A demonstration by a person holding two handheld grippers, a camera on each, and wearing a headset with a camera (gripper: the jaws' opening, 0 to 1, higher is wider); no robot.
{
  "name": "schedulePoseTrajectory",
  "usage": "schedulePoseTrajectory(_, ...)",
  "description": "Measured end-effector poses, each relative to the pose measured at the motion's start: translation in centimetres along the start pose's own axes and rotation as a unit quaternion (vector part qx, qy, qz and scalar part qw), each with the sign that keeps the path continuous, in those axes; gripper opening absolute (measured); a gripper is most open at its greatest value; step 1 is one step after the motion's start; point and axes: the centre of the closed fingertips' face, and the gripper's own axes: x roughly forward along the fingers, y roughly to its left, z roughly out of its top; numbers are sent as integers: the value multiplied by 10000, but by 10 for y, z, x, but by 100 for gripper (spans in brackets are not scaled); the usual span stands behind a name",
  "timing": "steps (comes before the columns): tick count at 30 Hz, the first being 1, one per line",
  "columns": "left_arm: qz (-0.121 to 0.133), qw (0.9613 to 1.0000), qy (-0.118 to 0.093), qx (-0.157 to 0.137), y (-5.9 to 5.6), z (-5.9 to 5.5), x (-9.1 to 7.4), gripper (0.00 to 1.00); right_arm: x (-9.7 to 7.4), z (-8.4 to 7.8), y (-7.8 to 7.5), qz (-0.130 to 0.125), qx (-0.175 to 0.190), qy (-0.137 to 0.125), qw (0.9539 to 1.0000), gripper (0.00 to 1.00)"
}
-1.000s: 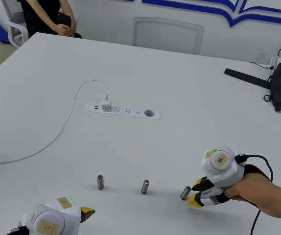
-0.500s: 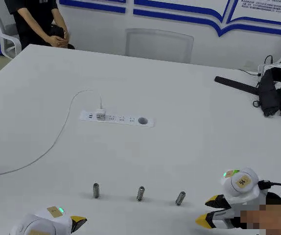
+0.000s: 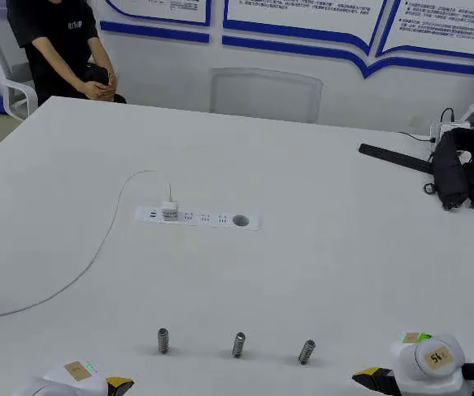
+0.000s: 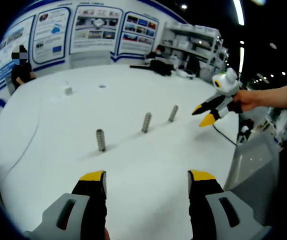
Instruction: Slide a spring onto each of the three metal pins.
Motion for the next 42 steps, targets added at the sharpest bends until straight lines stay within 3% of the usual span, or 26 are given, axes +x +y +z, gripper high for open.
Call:
schedulePoseTrajectory(4, 37, 10000, -6, 11, 4, 1, -2, 68, 0, 6, 6, 31, 204, -263, 9994, 55)
schedulePoseTrajectory(14, 146, 9999, -71, -17, 13, 6, -7, 68, -1, 11, 22, 124, 142, -452, 9988, 64)
schedulePoseTrajectory(24, 185, 9998, -82, -12, 15, 7, -9, 69, -2, 18, 38, 216, 265, -706, 9969, 73)
schedulePoseTrajectory(42, 284, 9995, -85, -86, 22, 4, -13, 70, 3, 14, 54, 250, 332, -730, 9965, 80)
